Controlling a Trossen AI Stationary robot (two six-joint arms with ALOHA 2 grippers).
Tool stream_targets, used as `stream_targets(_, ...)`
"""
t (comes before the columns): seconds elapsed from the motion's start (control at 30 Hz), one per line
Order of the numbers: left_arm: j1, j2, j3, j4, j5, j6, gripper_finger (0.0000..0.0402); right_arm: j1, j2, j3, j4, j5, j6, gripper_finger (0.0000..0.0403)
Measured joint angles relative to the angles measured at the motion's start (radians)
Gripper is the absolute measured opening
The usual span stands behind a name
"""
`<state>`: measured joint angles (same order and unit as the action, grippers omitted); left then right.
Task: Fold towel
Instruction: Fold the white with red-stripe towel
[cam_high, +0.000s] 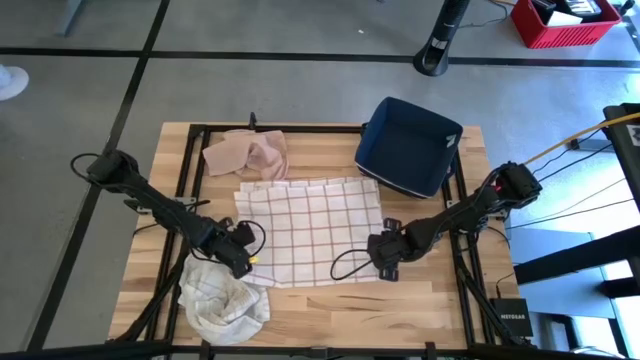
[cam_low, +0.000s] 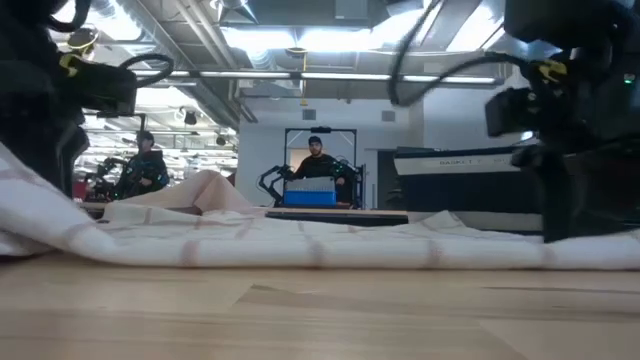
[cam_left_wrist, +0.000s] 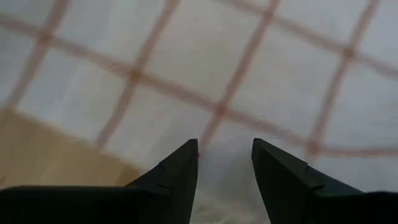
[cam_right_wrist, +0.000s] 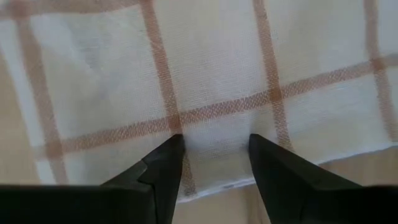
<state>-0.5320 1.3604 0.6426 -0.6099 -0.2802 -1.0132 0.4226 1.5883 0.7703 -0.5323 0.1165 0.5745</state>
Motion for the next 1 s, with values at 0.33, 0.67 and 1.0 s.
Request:
stream_targets(0.33,0.043,-0.022,0.056,-0.01,-0.003,0.104,0.0143,0.091,0.006,0.066,-0.065,-0.277,0.133,0.0186)
stream_targets(0.67,0.132,-0.093,0.106,0.021,-0.273,0.217,0.0143,0.095,0.003,0.253,-0.218,0.015,-0.053,0.0186)
stream_targets(1.0,0.146,0.13,0.015,0.244,-0.061,0.171,0.0143,0.069,0.003,0.047,0.066,0.273,0.035,0.0186)
